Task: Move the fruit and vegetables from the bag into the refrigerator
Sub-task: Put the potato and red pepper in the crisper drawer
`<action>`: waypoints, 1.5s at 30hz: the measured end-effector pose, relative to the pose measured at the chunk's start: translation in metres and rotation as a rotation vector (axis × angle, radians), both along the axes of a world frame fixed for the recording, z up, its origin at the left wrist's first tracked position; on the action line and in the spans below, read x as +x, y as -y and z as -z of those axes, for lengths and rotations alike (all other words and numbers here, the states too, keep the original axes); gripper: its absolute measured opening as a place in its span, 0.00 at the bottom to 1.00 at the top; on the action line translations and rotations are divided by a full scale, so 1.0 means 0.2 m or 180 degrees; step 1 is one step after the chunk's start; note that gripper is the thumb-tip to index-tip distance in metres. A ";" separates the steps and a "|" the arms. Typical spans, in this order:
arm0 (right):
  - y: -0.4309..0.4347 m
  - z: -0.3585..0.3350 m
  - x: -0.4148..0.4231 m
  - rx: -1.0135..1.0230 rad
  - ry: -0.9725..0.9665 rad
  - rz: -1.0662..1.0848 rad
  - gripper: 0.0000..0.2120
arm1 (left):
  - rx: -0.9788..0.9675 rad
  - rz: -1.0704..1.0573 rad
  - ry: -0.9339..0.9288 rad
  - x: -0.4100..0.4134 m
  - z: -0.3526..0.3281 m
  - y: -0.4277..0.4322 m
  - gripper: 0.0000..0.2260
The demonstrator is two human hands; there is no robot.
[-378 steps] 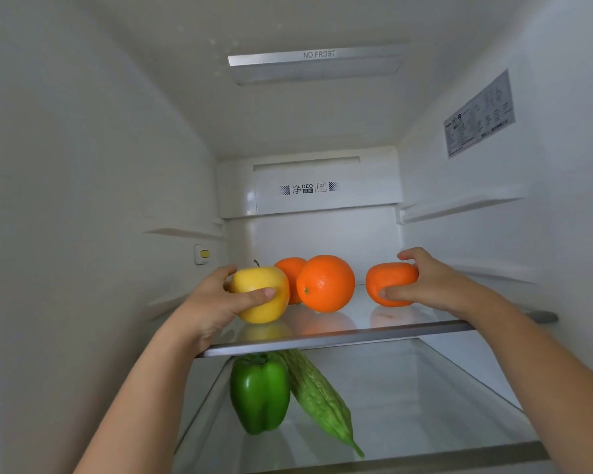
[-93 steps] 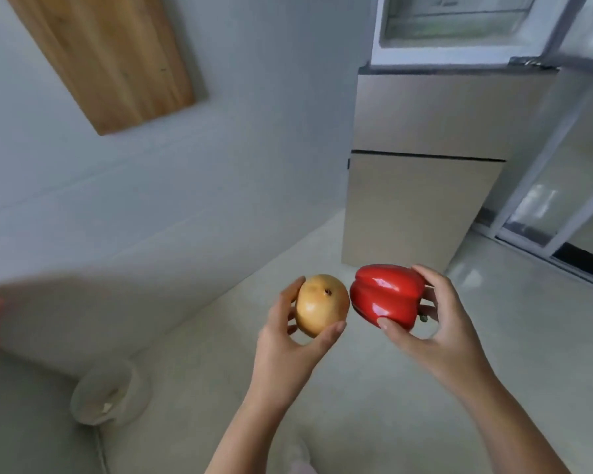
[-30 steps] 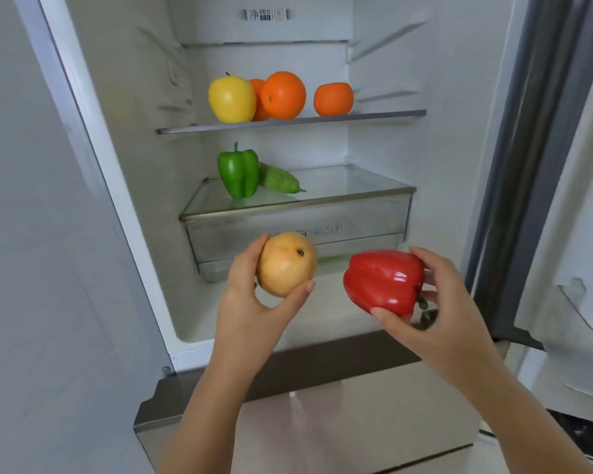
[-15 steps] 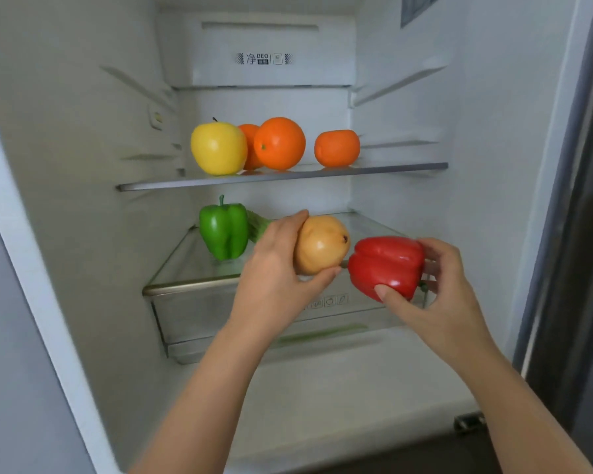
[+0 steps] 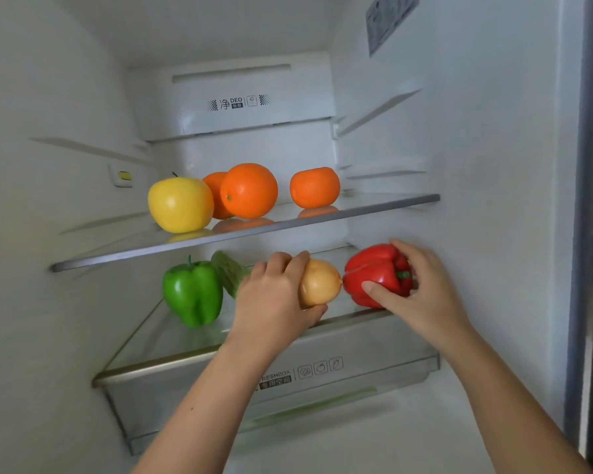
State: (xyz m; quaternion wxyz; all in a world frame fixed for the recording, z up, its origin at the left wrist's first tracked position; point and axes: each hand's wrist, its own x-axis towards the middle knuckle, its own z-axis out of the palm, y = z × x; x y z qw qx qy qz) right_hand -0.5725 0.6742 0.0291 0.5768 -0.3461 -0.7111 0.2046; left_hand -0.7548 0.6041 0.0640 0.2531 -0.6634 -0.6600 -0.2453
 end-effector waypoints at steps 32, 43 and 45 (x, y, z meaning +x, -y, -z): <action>-0.30 -0.13 -0.15 -0.0535 0.0729 -0.0600 0.39 | -0.1184 0.0322 0.0843 -0.19 -0.09 -0.32 0.38; -0.29 -0.13 -0.15 -0.0516 0.0672 -0.0498 0.41 | -0.1083 0.0279 0.0960 -0.16 -0.10 -0.26 0.39; -0.28 -0.13 -0.14 -0.0453 0.0664 -0.0397 0.41 | -0.0951 0.0328 0.1026 -0.16 -0.10 -0.23 0.39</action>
